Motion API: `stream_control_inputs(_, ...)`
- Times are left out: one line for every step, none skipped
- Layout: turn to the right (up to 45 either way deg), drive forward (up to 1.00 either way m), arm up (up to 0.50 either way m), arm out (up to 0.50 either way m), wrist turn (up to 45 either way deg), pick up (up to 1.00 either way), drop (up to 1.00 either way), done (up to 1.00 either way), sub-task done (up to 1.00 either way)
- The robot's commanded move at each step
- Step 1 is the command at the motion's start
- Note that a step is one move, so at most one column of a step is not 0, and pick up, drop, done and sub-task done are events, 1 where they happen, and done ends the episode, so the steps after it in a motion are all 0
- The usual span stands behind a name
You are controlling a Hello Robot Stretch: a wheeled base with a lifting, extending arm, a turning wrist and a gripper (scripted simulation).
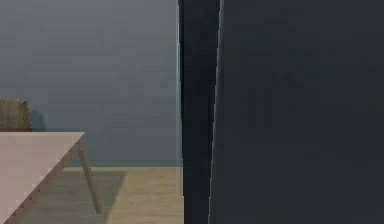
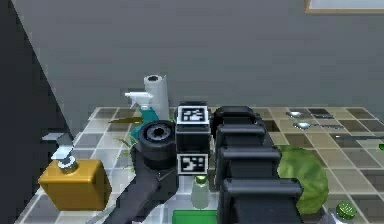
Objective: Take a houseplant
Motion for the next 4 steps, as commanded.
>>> stream_control_inputs(0.0,0.00,0.00,0.00,45.0,0.00,0.00,0.00,0.00)
stream_control_inputs(0.0,0.00,0.00,0.00,45.0,0.00,0.00,0.00,0.00)
stream_control_inputs(0.0,0.00,0.00,0.00,27.0,0.00,0.00,0.00,0.00)
stream_control_inputs(0.0,0.00,-0.16,0.00,0.0,0.00,0.00,0.00,0.00)
